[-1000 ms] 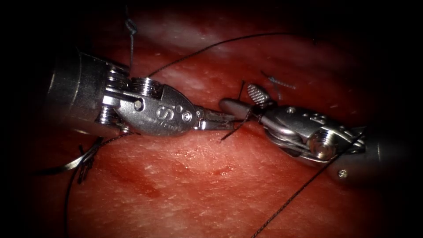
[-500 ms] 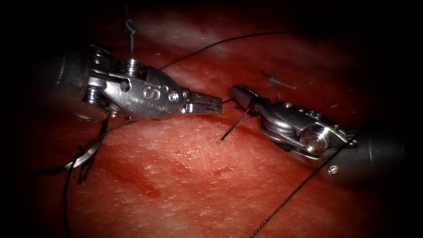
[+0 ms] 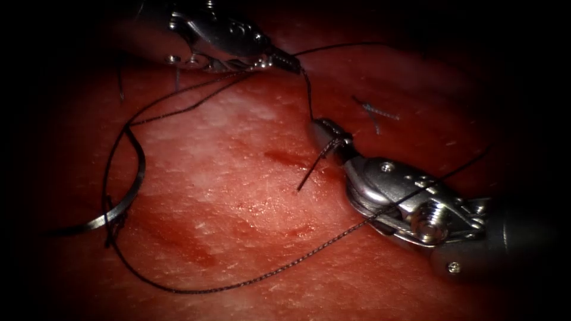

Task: Wound Closure

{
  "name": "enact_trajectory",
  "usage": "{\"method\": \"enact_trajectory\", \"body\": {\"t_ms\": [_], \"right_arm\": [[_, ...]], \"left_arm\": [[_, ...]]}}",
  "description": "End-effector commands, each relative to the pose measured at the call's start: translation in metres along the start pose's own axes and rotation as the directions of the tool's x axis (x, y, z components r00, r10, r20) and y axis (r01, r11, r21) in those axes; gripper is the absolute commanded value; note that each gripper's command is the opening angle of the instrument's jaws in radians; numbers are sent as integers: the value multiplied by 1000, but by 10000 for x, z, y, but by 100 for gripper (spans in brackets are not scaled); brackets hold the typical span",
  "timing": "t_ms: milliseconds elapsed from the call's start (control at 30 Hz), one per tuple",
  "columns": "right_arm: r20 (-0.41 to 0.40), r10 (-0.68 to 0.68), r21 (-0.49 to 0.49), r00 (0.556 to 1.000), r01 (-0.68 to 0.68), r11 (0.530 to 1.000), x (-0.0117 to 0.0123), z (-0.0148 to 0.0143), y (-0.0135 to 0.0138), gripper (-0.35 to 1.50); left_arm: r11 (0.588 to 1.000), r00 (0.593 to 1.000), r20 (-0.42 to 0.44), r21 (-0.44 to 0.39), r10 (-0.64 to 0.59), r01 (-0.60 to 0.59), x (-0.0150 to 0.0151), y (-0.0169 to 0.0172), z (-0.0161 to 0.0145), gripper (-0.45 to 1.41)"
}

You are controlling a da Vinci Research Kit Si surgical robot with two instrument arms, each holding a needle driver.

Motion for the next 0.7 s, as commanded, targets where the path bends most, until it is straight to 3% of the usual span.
{"method": "enact_trajectory", "body": {"t_ms": [33,100,200,300,467,700], "right_arm": [[1,0,1,1000,0,1000,-7,3,-9,-35],[1,-7,-7,1000,7,1000,-8,3,-11,-35],[8,-34,-30,999,34,999,-14,1,-25,-35],[15,-48,-33,999,49,998,-18,-5,-34,-35],[18,-61,-38,998,61,997,-23,-18,-37,-35],[16,-82,-76,996,83,994,-32,-38,-44,-35]], "left_arm": [[1000,1000,5,14,-12,12,9,-7,8,-45],[999,1000,8,26,-19,19,14,-12,7,-45],[992,994,-101,117,-33,45,47,-39,-5,-45],[991,990,-135,124,-35,52,66,-50,-7,-45],[988,988,-152,152,-8,31,72,-52,-1,-45],[964,979,-180,263,94,-45,77,-70,6,-45]]}}
